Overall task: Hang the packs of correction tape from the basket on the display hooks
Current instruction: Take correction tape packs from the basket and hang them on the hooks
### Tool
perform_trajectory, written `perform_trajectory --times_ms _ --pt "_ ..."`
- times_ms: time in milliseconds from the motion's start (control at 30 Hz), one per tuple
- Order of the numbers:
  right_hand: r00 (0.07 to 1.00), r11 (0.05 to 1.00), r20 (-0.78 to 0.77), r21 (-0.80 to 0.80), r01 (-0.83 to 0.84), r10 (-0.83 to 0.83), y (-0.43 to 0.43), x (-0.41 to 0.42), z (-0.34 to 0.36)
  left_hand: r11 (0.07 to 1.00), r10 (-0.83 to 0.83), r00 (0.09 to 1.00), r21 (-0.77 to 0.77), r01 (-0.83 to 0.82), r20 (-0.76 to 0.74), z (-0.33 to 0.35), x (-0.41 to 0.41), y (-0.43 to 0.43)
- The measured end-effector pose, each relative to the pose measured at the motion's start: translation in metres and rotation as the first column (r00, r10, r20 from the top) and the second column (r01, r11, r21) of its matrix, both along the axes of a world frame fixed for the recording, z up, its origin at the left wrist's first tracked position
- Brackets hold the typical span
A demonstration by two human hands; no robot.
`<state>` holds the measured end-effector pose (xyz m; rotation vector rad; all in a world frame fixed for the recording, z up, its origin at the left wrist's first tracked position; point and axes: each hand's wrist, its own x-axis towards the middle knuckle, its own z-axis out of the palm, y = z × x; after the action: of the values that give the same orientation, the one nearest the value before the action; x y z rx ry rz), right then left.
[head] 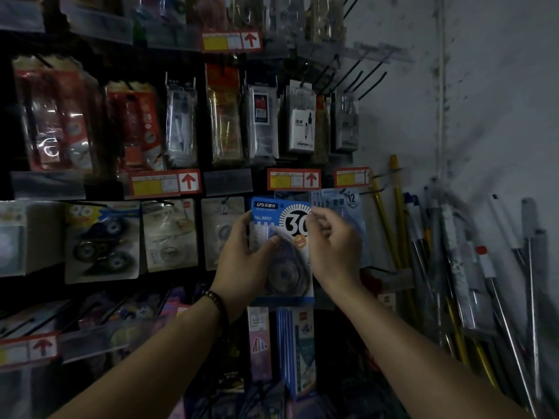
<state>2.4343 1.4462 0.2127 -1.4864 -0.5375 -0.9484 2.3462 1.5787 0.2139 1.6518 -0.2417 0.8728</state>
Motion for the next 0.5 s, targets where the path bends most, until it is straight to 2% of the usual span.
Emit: perform_trajectory --times_ms 67,200,333,433,500 --pt "0.981 0.983 -0.066 -0.036 -0.183 0.180 -0.004 -0.010 -0.007 1.000 0.016 1.000 -0.012 -0.016 0.021 0.002 0.006 -0.004" --pt "0.947 0.952 -0.155 -0.078 -0.297 0.283 -0.009 -0.012 -0.015 0.999 0.038 0.999 -0.021 -0.037 0.022 0.007 0.017 -0.012" --pt "0.939 0.943 -0.169 -0.098 -0.319 0.300 -0.013 -0.007 -0.013 1.000 -0.010 0.997 -0.005 0.010 -0.074 0.014 0.022 -0.017" --pt "0.951 0.950 -0.154 -0.124 -0.288 0.268 -0.011 -0.002 -0.008 0.998 0.011 0.998 0.064 -0.008 -0.060 0.019 0.026 -0.016" --pt "0.966 0.961 -0.115 -0.127 -0.247 0.233 -0.008 0.001 -0.007 0.999 0.026 0.999 0.043 -0.024 -0.045 0.021 0.028 -0.015"
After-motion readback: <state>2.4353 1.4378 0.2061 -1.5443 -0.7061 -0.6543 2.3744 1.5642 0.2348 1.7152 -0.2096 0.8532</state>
